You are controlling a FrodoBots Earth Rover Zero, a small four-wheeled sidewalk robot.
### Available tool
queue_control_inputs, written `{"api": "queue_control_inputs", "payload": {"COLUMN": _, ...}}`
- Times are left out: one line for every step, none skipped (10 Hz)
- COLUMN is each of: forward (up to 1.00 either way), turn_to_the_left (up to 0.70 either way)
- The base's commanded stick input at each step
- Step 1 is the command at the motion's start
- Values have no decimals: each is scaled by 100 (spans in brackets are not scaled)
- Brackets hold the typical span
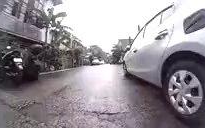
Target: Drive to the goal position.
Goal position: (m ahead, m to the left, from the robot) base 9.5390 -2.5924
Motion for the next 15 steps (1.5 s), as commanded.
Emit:
{"api": "queue_control_inputs", "payload": {"forward": 100, "turn_to_the_left": 0}}
{"api": "queue_control_inputs", "payload": {"forward": 100, "turn_to_the_left": 0}}
{"api": "queue_control_inputs", "payload": {"forward": 100, "turn_to_the_left": 0}}
{"api": "queue_control_inputs", "payload": {"forward": 100, "turn_to_the_left": 0}}
{"api": "queue_control_inputs", "payload": {"forward": 100, "turn_to_the_left": 0}}
{"api": "queue_control_inputs", "payload": {"forward": 100, "turn_to_the_left": 0}}
{"api": "queue_control_inputs", "payload": {"forward": 100, "turn_to_the_left": 0}}
{"api": "queue_control_inputs", "payload": {"forward": 100, "turn_to_the_left": 0}}
{"api": "queue_control_inputs", "payload": {"forward": 100, "turn_to_the_left": 0}}
{"api": "queue_control_inputs", "payload": {"forward": 100, "turn_to_the_left": 0}}
{"api": "queue_control_inputs", "payload": {"forward": 100, "turn_to_the_left": 0}}
{"api": "queue_control_inputs", "payload": {"forward": 100, "turn_to_the_left": 0}}
{"api": "queue_control_inputs", "payload": {"forward": 100, "turn_to_the_left": 0}}
{"api": "queue_control_inputs", "payload": {"forward": 100, "turn_to_the_left": 3}}
{"api": "queue_control_inputs", "payload": {"forward": 100, "turn_to_the_left": 25}}
